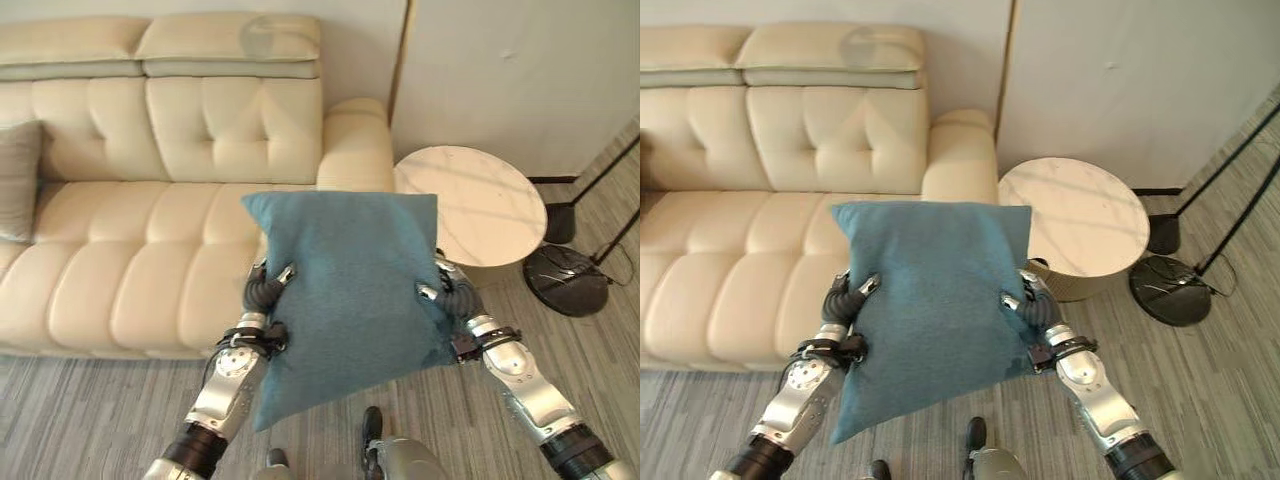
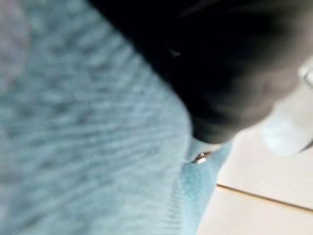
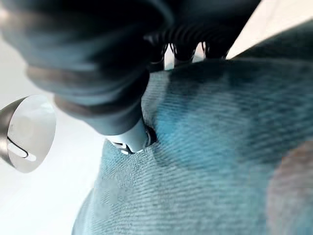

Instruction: Pick up all the scattered cushions and arrange them neatly on the sofa.

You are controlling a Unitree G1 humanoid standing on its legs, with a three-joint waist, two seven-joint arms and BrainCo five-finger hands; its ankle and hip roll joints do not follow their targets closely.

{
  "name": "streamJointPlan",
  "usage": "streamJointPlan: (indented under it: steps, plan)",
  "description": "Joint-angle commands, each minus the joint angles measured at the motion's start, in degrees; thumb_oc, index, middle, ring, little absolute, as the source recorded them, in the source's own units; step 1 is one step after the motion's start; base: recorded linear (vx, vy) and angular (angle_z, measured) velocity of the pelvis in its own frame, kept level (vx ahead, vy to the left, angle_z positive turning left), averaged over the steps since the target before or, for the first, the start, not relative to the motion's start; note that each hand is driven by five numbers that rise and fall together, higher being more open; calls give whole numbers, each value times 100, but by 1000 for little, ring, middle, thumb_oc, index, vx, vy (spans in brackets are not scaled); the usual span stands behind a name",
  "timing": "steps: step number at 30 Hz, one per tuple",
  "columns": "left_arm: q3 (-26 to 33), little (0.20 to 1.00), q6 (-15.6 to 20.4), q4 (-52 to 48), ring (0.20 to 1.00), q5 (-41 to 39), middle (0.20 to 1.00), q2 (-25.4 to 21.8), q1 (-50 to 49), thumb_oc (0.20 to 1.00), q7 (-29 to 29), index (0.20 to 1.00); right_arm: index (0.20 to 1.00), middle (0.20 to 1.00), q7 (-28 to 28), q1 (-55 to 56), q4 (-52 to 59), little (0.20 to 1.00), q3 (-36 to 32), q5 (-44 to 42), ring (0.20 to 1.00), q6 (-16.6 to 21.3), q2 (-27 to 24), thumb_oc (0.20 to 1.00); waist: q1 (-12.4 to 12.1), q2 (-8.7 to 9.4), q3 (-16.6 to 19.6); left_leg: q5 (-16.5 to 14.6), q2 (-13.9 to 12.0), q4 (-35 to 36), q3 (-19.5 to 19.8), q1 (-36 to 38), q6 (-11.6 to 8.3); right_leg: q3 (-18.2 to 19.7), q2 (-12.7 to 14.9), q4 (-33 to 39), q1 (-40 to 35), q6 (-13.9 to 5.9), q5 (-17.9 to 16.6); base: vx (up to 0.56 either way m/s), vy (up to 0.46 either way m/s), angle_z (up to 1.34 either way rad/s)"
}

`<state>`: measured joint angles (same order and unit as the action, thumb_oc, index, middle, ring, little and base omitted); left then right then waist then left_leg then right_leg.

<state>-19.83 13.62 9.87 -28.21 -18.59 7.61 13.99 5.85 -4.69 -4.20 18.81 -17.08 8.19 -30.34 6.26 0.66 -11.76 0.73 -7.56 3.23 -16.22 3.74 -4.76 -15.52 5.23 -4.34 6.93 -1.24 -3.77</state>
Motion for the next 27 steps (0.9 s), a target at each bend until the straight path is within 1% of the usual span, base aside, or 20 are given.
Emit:
streamJointPlan:
  steps: [1, 3, 7, 9, 10, 11, 12, 13, 14, 15, 16, 17, 18, 20, 21, 22, 24, 25, 26, 27]
  plan:
    - [-308, 200, 274, -675, 200, 216, 200, -74, 101, 200, -539, 200, 200, 200, -496, -372, 889, 200, 698, -185, 200, 607, 668, 200, -84, 366, 504, -146, 150, -318, 196, -486, 21, 165, -14, 396, -673, -368, 668, 8, 175, 4]
    - [-215, 200, 262, -696, 200, 268, 200, -142, -43, 200, -594, 200, 200, 200, -598, -337, 856, 200, 787, -219, 200, 556, 749, 200, -131, 415, 483, -212, 210, -336, 210, -458, 86, 224, 49, 371, -706, -418, 624, 23, 176, 6]
    - [-90, 200, 199, -490, 200, 453, 200, -299, -269, 200, -715, 200, 200, 200, -857, -355, 701, 200, 1028, -408, 200, 436, 965, 200, -304, 559, 422, -389, 401, -499, 226, -532, 269, 339, 255, 185, -649, -568, 548, 16, 235, -6]
    - [-67, 200, 199, -463, 200, 426, 200, -316, -329, 200, -736, 200, 200, 200, -886, -381, 669, 200, 1082, -480, 200, 422, 1021, 200, -357, 595, 395, -472, 476, -584, 235, -575, 337, 378, 344, 64, -590, -634, 529, 29, 277, -3]
    - [-38, 200, 193, -455, 200, 405, 200, -329, -352, 200, -744, 200, 200, 200, -900, -439, 646, 200, 1135, -498, 200, 409, 1095, 200, -408, 604, 336, -579, 562, -684, 243, -583, 420, 429, 442, -165, -523, -696, 537, 24, 228, -8]
    - [-37, 200, 192, -456, 200, 405, 200, -331, -349, 200, -744, 200, 200, 200, -900, -443, 645, 200, 1134, -498, 200, 409, 1097, 200, -408, 607, 349, -561, 564, -679, 239, -604, 423, 432, 442, -157, -502, -693, 520, 45, 353, -15]
    - [-11, 200, 196, -514, 200, 277, 200, -317, -356, 200, -772, 200, 200, 200, -924, -520, 624, 200, 1192, -492, 200, 385, 1143, 200, -447, 592, 269, -659, 683, -747, 260, -577, 549, 458, 633, -693, -328, -786, 370, 37, 262, -22]
    - [-9, 200, 180, -534, 200, 260, 200, -321, -336, 200, -781, 200, 200, 200, -918, -539, 615, 200, 1205, -469, 200, 382, 1154, 200, -450, 578, 242, -676, 713, -750, 276, -549, 585, 488, 687, -1003, -228, -804, 310, 69, 336, -21]
    - [-10, 200, 189, -557, 200, 248, 200, -327, -293, 200, -782, 200, 200, 200, -927, -535, 605, 200, 1195, -465, 200, 380, 1158, 200, -427, 569, 209, -694, 741, -768, 298, -527, 611, 574, 673, -1263, -130, -819, 274, 71, 190, -14]
    - [-34, 200, 185, -555, 200, 232, 200, -318, -238, 200, -785, 200, 200, 200, -934, -525, 603, 200, 1190, -478, 200, 361, 1158, 200, -399, 550, 181, -699, 769, -761, 358, -493, 638, 698, 593, -1517, 5, -799, 248, 101, 162, -3]
    - [-86, 200, 199, -518, 200, 220, 200, -287, -171, 200, -790, 200, 200, 200, -948, -508, 580, 200, 1181, -524, 200, 369, 1152, 200, -350, 533, 170, -701, 811, -738, 446, -443, 654, 862, 426, -1627, 128, -760, 308, 70, 87, 10]
    - [-86, 200, 199, -516, 200, 220, 200, -287, -167, 200, -790, 200, 200, 200, -948, -511, 579, 200, 1179, -525, 200, 370, 1152, 200, -351, 529, 182, -687, 806, -734, 444, -461, 652, 862, 420, -1612, 142, -756, 290, 94, 77, 29]
    - [-112, 200, 215, -442, 200, 230, 200, -253, -127, 200, -798, 200, 200, 200, -961, -497, 563, 200, 1186, -570, 200, 376, 1155, 200, -299, 508, 186, -692, 856, -697, 523, -406, 661, 1010, 252, -1591, 232, -729, 346, 105, 74, 40]
    - [-142, 200, 237, -398, 200, 210, 200, -224, -95, 200, -815, 200, 200, 200, -975, -503, 547, 200, 1164, -695, 200, 379, 1131, 200, -209, 455, 192, -723, 934, -649, 649, -324, 678, 1181, -3, -1462, 413, -654, 459, 208, 108, 48]
    - [-190, 200, 246, -365, 200, 191, 200, -191, -58, 200, -820, 200, 200, 200, -982, -520, 520, 200, 1159, -811, 200, 407, 1089, 200, -125, 442, 169, -801, 1035, -647, 808, -234, 695, 1280, -227, -1235, 565, -601, 507, 250, 104, 52]
    - [-195, 200, 243, -345, 200, 197, 200, -181, -57, 200, -832, 200, 200, 200, -978, -558, 475, 200, 1154, -831, 200, 404, 1064, 200, -97, 429, 151, -857, 1086, -650, 867, -178, 700, 1272, -276, -1150, 664, -597, 468, 266, 98, 79]
    - [-173, 200, 240, -343, 200, 221, 200, -191, -74, 200, -827, 200, 200, 200, -983, -599, 444, 200, 1154, -872, 200, 407, 1055, 200, -61, 423, 115, -948, 1156, -664, 924, -73, 705, 1119, -300, -1017, 845, -602, 362, 204, 51, 61]
    - [-151, 200, 234, -334, 200, 227, 200, -195, -80, 200, -831, 200, 200, 200, -1006, -615, 427, 200, 1167, -903, 200, 408, 1060, 200, -44, 431, 105, -995, 1190, -678, 938, -9, 700, 931, -284, -919, 932, -609, 303, 322, 26, 28]
    - [-116, 200, 244, -346, 200, 237, 200, -192, -102, 200, -842, 200, 200, 200, -1058, -608, 456, 200, 1173, -949, 200, 408, 1054, 200, -17, 439, 114, -1099, 1252, -688, 961, 143, 682, 482, -214, -717, 1055, -637, 181, 506, 19, 12]
    - [-97, 200, 276, -335, 200, 235, 200, -123, -150, 200, -838, 200, 200, 200, -1120, -520, 451, 200, 1185, -965, 200, 390, 988, 200, 61, 405, 148, -1189, 1311, -713, 1029, 354, 650, 289, -263, -630, 1119, -628, 157, 520, 1, 18]
